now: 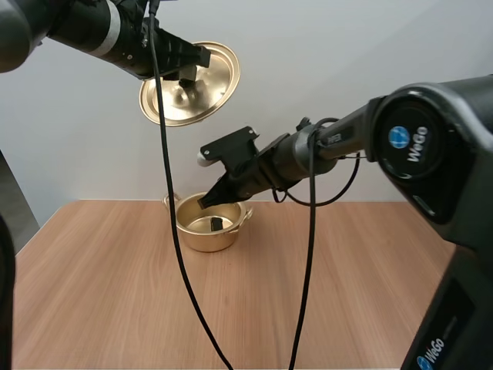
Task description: Open the pot, put the car inside, and close it
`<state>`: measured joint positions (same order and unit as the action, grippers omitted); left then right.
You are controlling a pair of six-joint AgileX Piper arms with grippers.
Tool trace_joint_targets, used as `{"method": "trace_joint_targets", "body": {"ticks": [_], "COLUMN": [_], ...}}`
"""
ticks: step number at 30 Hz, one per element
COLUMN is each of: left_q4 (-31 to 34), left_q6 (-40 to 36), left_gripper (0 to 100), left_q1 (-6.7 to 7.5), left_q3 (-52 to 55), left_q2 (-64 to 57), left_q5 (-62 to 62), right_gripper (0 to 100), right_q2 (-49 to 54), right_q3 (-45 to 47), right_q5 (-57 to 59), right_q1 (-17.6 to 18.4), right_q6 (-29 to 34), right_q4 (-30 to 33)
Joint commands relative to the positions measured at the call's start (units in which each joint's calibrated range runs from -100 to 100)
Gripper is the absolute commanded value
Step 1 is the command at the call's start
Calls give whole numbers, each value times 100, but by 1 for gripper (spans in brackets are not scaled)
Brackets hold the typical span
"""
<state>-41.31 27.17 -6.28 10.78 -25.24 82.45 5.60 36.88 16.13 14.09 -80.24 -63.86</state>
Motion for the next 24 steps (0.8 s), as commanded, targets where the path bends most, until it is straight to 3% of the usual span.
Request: {"method": "trace_joint_targets", "body": {"ticks": [1,5,9,12,15,24], "left_q4": [11,309,1242,1874,2255,2169], "left_q6": [54,100,-45,-223,-377,-185], "left_gripper": [0,0,0,0,0,0], "left_q1": [1,126,508,696,746,746], "left_q3": [117,438,553,553,553,553], "left_q2": [154,737,1592,2197,2808,3624], "left_q5": [1,22,-136,-690,-909,-1572], "right_gripper": [0,0,0,0,0,0], "right_q2": [864,1703,2675,3417,4094,5028], "right_q3": [164,620,1131,1373,1535,1667], "right_q5": [-164,-161,-17,280,433,985], "right_q1": [-301,-1076,-1769,-2113,-2291,-2302], "right_q6": [82,82,90,81,71,274], "right_q4": [34,32,-112,-102,-102,-102]}}
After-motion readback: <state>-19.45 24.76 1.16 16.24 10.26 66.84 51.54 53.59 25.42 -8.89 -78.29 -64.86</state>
